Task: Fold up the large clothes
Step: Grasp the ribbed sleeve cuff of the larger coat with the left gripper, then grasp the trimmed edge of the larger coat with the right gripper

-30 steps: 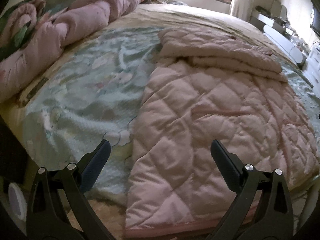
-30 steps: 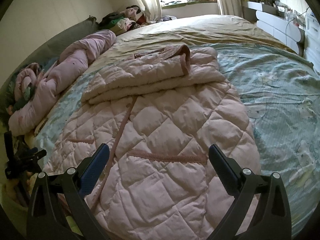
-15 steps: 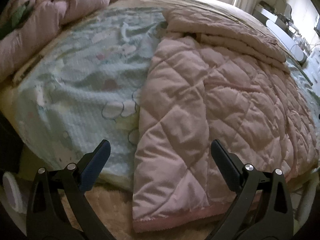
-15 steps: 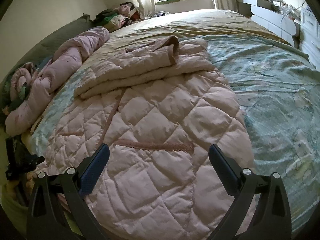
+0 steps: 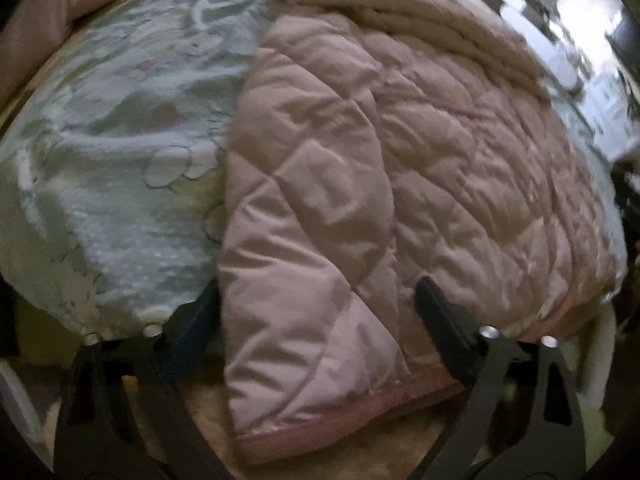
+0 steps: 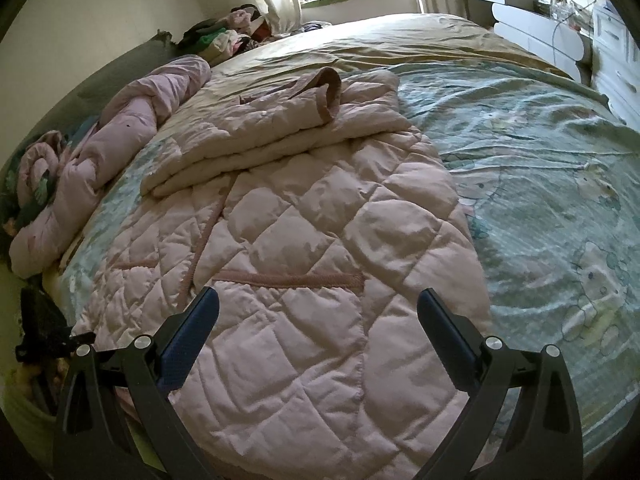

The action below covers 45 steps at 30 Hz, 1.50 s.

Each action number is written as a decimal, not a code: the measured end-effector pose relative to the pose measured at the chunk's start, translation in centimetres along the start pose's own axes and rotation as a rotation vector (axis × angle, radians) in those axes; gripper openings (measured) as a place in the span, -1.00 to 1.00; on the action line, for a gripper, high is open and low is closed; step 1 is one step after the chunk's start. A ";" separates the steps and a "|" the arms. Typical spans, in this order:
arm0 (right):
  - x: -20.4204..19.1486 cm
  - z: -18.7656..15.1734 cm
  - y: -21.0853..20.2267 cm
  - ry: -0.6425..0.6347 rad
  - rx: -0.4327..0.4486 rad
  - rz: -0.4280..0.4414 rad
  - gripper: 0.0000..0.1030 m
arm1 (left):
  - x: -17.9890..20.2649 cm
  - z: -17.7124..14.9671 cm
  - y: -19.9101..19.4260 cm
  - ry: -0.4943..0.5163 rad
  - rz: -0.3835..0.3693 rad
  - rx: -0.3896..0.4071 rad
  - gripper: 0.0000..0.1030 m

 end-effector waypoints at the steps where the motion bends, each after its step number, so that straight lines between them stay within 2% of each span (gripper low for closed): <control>1: 0.3 -0.1 -0.2 0.002 -0.001 -0.004 0.92 | 0.4 0.0 0.1 0.025 0.016 -0.004 0.57; 4: 1.2 -0.4 -0.7 -0.001 -0.008 -0.018 0.92 | 1.2 -0.1 0.1 0.078 0.029 0.015 0.34; 6: 1.7 -0.8 -1.0 -0.004 -0.015 -0.027 0.92 | 1.8 -0.2 -0.1 0.116 0.041 0.034 0.06; 7: 2.1 -1.0 -1.2 -0.005 -0.023 -0.034 0.92 | 2.2 -0.3 -0.2 0.131 0.046 0.047 -0.01; 9: 3.0 -1.7 -1.4 -0.001 -0.048 -0.044 0.92 | 2.5 -0.3 -0.3 0.148 0.062 0.068 -0.35; 12: 4.3 -2.7 -2.0 0.006 -0.080 -0.062 0.92 | 3.1 -0.3 -0.7 0.167 0.067 0.104 -0.58; 15: 5.7 -3.8 -2.4 0.033 -0.126 -0.070 0.92 | 3.1 0.6 -1.4 0.159 0.048 0.135 -0.68; 26: 6.3 -8.4 -2.4 0.074 -0.292 0.000 0.89 | 3.0 2.2 -3.8 0.125 0.007 0.220 -0.71; 27: 6.3 -8.9 -2.3 0.096 -0.305 0.019 0.78 | 3.0 2.0 -3.7 0.127 0.009 0.219 -0.71; 32: 6.9 -10.2 -2.2 0.129 -0.326 0.029 0.48 | 2.7 1.5 -3.2 0.119 0.007 0.200 -0.70; 36: 7.9 -10.8 -2.2 0.191 -0.324 0.087 0.41 | 2.3 1.1 -3.0 0.115 0.007 0.190 -0.63; 38: 7.9 -10.8 -2.3 0.193 -0.312 0.101 0.27 | 2.2 0.8 -2.8 0.111 0.007 0.178 -0.59; 40: 7.5 -10.4 -3.0 0.183 -0.286 0.123 -0.13 | 2.1 0.4 -2.5 0.112 0.014 0.164 -0.51; 41: 7.4 -10.2 -3.2 0.182 -0.277 0.130 -0.24 | 2.0 0.2 -2.5 0.110 0.015 0.160 -0.45; 42: 7.3 -9.9 -3.6 0.180 -0.265 0.138 -0.47 | 1.9 0.0 -2.4 0.107 0.017 0.156 -0.41; 44: 7.1 -9.2 -4.4 0.178 -0.237 0.157 -0.56 | 1.8 -0.4 -2.4 0.106 0.019 0.150 -0.39; 45: 7.0 -8.9 -4.7 0.177 -0.226 0.169 -0.59 | 1.7 -0.5 -2.4 0.107 0.019 0.146 -0.32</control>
Point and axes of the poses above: each gripper's, at about its wrist camera, not at the fingertips, and y roughly the way its jaws point, x to its right, z to its top, the point moved 2 cm from there along y, roughly the way its jaws point, and after that the axes turned 5 degrees about x, right-handed, at the moved point
